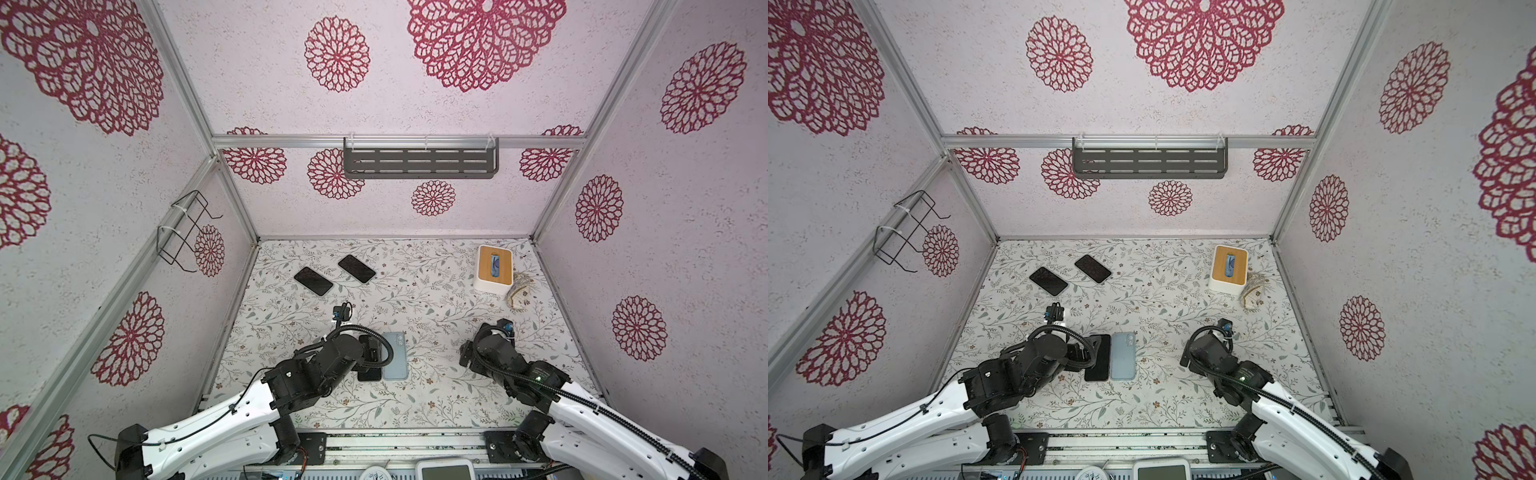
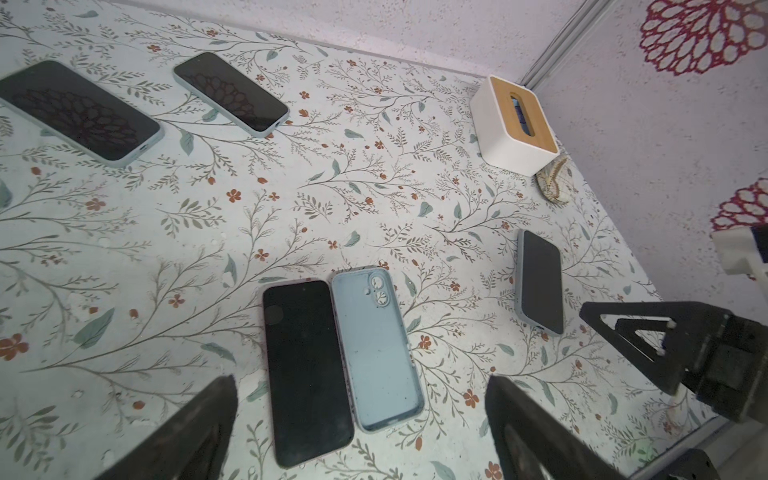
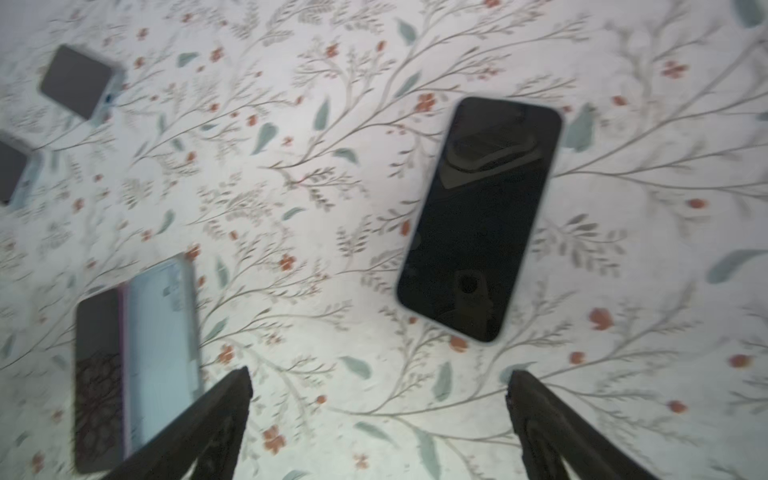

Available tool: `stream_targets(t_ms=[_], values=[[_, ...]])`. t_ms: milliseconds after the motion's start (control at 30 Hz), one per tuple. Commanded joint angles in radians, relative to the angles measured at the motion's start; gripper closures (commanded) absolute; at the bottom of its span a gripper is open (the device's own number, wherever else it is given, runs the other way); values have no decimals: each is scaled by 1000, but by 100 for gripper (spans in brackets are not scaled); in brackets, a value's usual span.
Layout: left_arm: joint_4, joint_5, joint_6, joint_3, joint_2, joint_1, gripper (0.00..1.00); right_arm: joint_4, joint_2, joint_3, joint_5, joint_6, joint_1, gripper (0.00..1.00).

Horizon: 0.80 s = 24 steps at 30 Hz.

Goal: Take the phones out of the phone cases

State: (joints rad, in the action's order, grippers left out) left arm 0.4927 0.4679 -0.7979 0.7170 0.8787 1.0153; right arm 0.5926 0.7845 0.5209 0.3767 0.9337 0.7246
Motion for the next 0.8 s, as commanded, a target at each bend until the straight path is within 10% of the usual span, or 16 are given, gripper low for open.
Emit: stream_targets(t_ms=[0, 767], values=[[-62, -36, 18, 2, 22, -14, 3, 70, 50, 6, 50, -75, -51, 1], [-92, -30, 7, -26, 40, -14, 3, -278, 361, 19, -125, -292, -332, 1]])
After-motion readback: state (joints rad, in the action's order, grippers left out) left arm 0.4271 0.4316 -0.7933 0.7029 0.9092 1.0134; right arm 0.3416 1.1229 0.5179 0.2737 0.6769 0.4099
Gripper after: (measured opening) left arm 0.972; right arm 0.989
